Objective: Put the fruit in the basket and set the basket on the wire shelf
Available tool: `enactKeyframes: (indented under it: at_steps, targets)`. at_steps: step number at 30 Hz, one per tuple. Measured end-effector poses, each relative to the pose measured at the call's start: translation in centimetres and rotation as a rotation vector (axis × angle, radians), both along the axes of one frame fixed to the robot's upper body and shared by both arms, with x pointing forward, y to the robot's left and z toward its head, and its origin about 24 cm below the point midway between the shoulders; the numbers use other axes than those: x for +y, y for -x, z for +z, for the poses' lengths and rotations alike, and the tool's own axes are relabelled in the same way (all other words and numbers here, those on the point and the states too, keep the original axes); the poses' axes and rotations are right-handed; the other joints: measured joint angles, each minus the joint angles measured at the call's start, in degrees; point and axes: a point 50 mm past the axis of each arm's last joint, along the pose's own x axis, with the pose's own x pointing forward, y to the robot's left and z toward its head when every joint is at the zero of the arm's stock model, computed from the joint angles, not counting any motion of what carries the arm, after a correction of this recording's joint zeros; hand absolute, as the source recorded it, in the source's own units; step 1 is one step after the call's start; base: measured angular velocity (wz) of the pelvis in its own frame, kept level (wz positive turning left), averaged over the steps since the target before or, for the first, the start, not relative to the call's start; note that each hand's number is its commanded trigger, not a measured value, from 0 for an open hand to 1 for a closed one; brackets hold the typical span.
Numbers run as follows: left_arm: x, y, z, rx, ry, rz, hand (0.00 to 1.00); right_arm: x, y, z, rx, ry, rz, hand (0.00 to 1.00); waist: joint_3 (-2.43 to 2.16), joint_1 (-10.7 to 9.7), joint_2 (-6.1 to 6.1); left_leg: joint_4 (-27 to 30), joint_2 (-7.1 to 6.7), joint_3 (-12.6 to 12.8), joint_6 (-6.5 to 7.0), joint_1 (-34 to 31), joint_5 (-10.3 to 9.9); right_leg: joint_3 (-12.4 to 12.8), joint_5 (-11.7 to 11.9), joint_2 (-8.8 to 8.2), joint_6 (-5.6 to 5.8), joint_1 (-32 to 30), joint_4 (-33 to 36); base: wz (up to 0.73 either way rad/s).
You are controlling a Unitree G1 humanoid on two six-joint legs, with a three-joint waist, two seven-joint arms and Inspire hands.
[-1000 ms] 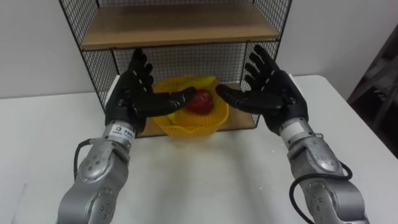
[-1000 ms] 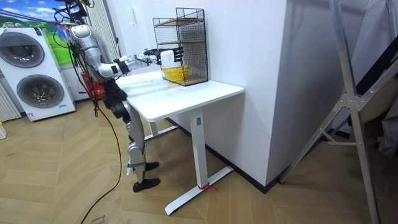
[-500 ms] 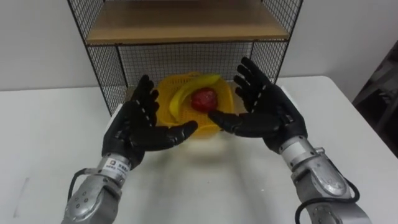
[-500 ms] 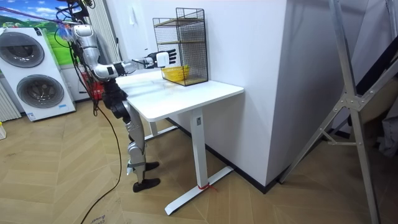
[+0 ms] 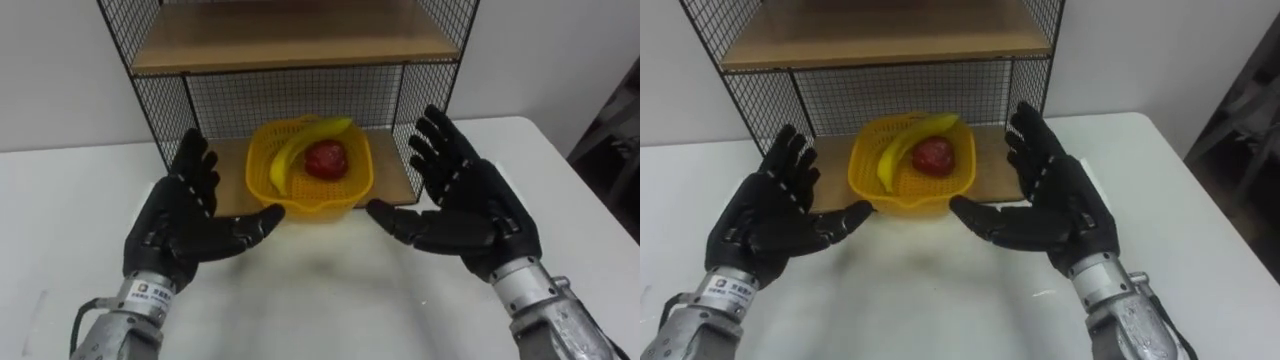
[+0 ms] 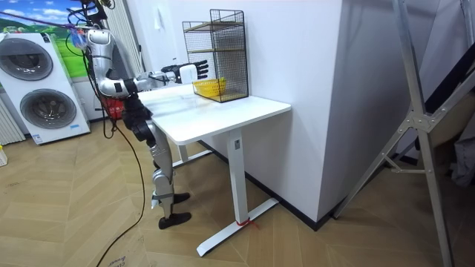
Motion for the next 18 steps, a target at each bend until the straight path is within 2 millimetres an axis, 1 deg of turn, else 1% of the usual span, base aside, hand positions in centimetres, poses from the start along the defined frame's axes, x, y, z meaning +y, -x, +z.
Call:
enactKeyframes:
  at_steps: [4,6,8,12,15,17,18]
  targets:
    - [1.3,0.4,0.3,-0.019,-0.018,0.061,0.0,-1.6,0.2,0.4,-0.028,0.022,-0.102,0.0,0.02,0.1,-0.07,0.1,0.0,-0.2,0.14,0.1,-0.1,-0.2,0.0,0.02,-0.03,0.2,-0.1,0.03]
    - [2.1,0.5,0.6,-0.037,-0.04,0.096,0.0,-2.2,0.4,0.6,-0.038,0.037,-0.142,0.0,0.11,0.0,-0.11,0.1,0.0,-0.2,0.14,0.0,-0.1,-0.3,0.0,0.02,-0.04,0.1,-0.1,0.0]
    - [3.1,0.6,1.1,-0.06,-0.105,0.149,0.0,-3.0,0.6,0.7,-0.041,0.052,-0.188,0.0,0.18,0.0,-0.23,0.1,0.0,-0.3,0.12,-0.1,-0.1,-0.3,0.0,0.04,-0.05,0.0,-0.1,0.0]
    - [4.1,0.8,1.6,-0.085,-0.128,0.217,0.0,-3.7,0.7,0.9,-0.054,0.063,-0.24,0.0,0.2,0.0,-0.35,0.0,0.03,-0.1,0.1,-0.1,-0.1,-0.2,0.0,0.06,-0.05,-0.1,0.0,-0.05]
    - [5.3,1.0,2.3,-0.11,-0.146,0.292,0.0,-4.4,0.8,1.2,-0.064,0.075,-0.285,0.0,0.2,0.2,-0.35,0.0,0.06,0.0,0.09,-0.3,-0.1,0.1,0.0,0.09,-0.05,-0.4,0.1,-0.03]
    - [6.3,1.3,3.1,-0.14,-0.164,0.344,0.0,-5.3,1.0,1.4,-0.071,0.087,-0.326,0.0,0.2,0.2,-0.34,0.0,0.05,0.0,0.1,-0.6,-0.1,0.1,0.0,0.05,-0.05,-0.7,0.1,0.0]
    - [6.5,1.3,3.4,-0.149,-0.167,0.355,0.0,-5.4,1.0,1.5,-0.072,0.089,-0.335,0.0,0.19,0.3,-0.32,0.0,0.05,0.0,0.09,-0.7,-0.1,0.0,0.0,0.05,-0.05,-0.8,0.1,0.0]
